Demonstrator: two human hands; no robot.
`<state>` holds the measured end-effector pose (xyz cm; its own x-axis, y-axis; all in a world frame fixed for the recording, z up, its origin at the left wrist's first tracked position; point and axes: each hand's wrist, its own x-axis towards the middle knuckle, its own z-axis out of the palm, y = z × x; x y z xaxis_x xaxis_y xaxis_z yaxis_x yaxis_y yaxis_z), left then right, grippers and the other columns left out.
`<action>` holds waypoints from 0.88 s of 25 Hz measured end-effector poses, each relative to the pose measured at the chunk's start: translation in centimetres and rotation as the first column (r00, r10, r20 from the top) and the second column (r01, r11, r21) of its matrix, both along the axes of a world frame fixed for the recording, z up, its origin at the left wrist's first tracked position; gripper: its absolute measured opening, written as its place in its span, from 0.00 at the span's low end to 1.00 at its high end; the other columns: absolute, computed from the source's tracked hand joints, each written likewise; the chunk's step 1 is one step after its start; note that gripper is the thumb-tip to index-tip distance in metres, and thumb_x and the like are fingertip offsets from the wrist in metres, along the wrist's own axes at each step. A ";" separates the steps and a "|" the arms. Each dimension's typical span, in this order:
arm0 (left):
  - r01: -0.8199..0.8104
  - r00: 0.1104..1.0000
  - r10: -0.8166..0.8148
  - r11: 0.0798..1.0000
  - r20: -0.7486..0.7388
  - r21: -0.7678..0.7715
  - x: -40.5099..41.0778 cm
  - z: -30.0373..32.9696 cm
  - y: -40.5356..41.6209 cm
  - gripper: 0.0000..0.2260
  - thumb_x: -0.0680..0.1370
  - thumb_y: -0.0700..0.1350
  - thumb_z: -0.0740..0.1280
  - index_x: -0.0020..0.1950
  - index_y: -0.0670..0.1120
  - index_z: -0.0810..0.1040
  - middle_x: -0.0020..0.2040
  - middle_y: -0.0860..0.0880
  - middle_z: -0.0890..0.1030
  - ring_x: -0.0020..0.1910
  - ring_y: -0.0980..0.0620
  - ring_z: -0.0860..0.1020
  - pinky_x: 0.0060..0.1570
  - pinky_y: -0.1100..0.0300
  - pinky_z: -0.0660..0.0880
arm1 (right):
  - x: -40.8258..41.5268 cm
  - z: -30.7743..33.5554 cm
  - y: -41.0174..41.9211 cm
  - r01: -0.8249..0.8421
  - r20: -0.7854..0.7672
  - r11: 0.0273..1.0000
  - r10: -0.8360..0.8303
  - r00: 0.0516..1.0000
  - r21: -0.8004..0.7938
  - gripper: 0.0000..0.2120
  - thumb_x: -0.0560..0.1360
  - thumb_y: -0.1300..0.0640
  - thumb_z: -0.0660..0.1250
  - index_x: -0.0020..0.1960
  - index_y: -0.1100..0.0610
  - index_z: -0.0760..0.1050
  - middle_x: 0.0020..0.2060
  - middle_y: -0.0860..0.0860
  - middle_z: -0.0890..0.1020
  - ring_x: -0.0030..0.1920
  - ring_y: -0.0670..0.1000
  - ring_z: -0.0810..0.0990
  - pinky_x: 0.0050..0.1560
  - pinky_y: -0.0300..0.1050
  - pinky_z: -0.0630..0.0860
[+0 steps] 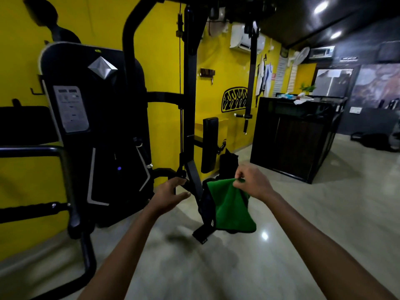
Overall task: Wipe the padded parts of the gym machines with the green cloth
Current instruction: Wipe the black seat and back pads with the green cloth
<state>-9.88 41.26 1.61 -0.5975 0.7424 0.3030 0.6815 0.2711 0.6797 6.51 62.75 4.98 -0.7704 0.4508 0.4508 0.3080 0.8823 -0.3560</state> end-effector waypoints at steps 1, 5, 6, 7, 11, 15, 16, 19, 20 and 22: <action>0.000 1.000 0.000 1.000 0.013 -0.005 -0.5 -0.2 1.6 0.21 0.75 0.46 0.71 0.66 0.41 0.73 0.65 0.44 0.75 0.65 0.48 0.72 0.59 0.62 0.66 | -0.7 -0.1 1.7 0.000 -0.021 1.000 0.000 1.000 -0.013 0.06 0.70 0.59 0.71 0.43 0.56 0.74 0.42 0.52 0.76 0.43 0.51 0.73 0.43 0.50 0.74; 0.031 0.998 -0.029 0.999 0.048 -0.038 -3.2 -1.3 7.5 0.21 0.75 0.44 0.71 0.66 0.41 0.72 0.66 0.43 0.74 0.66 0.48 0.72 0.61 0.62 0.67 | -3.4 -1.3 7.6 0.004 -0.014 1.000 -0.005 1.000 -0.026 0.06 0.70 0.59 0.71 0.44 0.57 0.75 0.42 0.52 0.76 0.43 0.51 0.74 0.42 0.48 0.73; 0.038 0.998 -0.036 0.999 0.051 -0.039 -4.0 -1.5 9.1 0.22 0.75 0.44 0.71 0.67 0.40 0.72 0.66 0.43 0.74 0.66 0.48 0.72 0.61 0.61 0.67 | -4.2 -1.7 9.1 0.004 -0.018 0.999 -0.005 1.000 -0.035 0.06 0.70 0.59 0.71 0.44 0.57 0.75 0.42 0.52 0.76 0.43 0.51 0.74 0.42 0.47 0.73; 0.039 0.998 -0.037 0.998 0.047 -0.041 -5.2 -1.7 11.0 0.22 0.75 0.44 0.71 0.67 0.40 0.72 0.66 0.43 0.74 0.66 0.48 0.72 0.61 0.60 0.67 | -5.1 -2.1 10.9 0.004 -0.019 0.999 -0.005 1.000 -0.044 0.06 0.70 0.59 0.71 0.44 0.57 0.75 0.41 0.52 0.76 0.42 0.51 0.74 0.41 0.47 0.73; 0.054 0.998 -0.052 0.998 0.047 -0.034 -10.1 -2.4 18.3 0.22 0.76 0.43 0.70 0.68 0.39 0.71 0.66 0.43 0.74 0.65 0.48 0.72 0.58 0.63 0.67 | -9.6 -3.5 17.6 -0.022 -0.017 0.996 0.021 1.000 -0.091 0.07 0.70 0.59 0.72 0.42 0.56 0.74 0.41 0.51 0.76 0.43 0.51 0.75 0.43 0.48 0.74; 0.041 0.998 -0.039 0.998 0.053 -0.042 -15.1 -2.5 25.5 0.21 0.76 0.44 0.70 0.67 0.40 0.72 0.65 0.43 0.76 0.64 0.48 0.73 0.52 0.67 0.65 | -14.5 -3.5 23.7 -0.065 0.027 0.994 0.067 0.997 -0.084 0.07 0.69 0.60 0.72 0.42 0.57 0.74 0.40 0.51 0.75 0.41 0.50 0.73 0.42 0.47 0.71; 0.055 0.998 -0.054 0.997 0.028 -0.048 -16.2 -2.2 27.2 0.21 0.76 0.44 0.70 0.67 0.40 0.73 0.65 0.43 0.76 0.64 0.48 0.73 0.52 0.67 0.65 | -15.7 -3.5 25.2 -0.075 0.029 0.995 0.077 0.997 -0.066 0.07 0.69 0.60 0.72 0.42 0.58 0.74 0.40 0.50 0.74 0.41 0.50 0.72 0.41 0.46 0.70; 0.064 0.998 -0.063 0.997 0.030 -0.038 -19.5 -1.3 32.1 0.20 0.75 0.43 0.71 0.66 0.39 0.73 0.64 0.42 0.76 0.63 0.46 0.74 0.54 0.63 0.68 | -19.2 -2.6 29.6 -0.089 0.013 0.995 0.089 0.996 -0.047 0.07 0.69 0.60 0.72 0.42 0.59 0.74 0.40 0.50 0.73 0.41 0.48 0.70 0.39 0.44 0.67; 0.056 0.998 -0.055 0.998 0.026 -0.039 -20.2 -1.1 33.8 0.20 0.75 0.42 0.70 0.65 0.38 0.73 0.63 0.41 0.77 0.63 0.46 0.74 0.54 0.62 0.68 | -20.2 -2.4 31.3 -0.095 0.016 0.995 0.095 0.995 -0.042 0.07 0.69 0.60 0.72 0.42 0.58 0.74 0.40 0.50 0.73 0.41 0.48 0.70 0.39 0.43 0.66; 0.033 0.999 -0.032 0.998 0.011 -0.047 -21.1 -1.1 35.9 0.18 0.75 0.41 0.70 0.63 0.38 0.75 0.60 0.42 0.78 0.59 0.47 0.76 0.51 0.65 0.69 | -21.8 -2.0 33.6 -0.106 0.005 0.993 0.106 0.994 -0.046 0.07 0.69 0.61 0.72 0.41 0.58 0.74 0.40 0.50 0.73 0.40 0.49 0.71 0.38 0.43 0.65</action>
<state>-30.97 77.13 0.52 -0.5758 0.7747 0.2614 0.6836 0.2808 0.6737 -15.28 96.34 2.96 -0.8181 0.3864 0.4259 0.2163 0.8930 -0.3946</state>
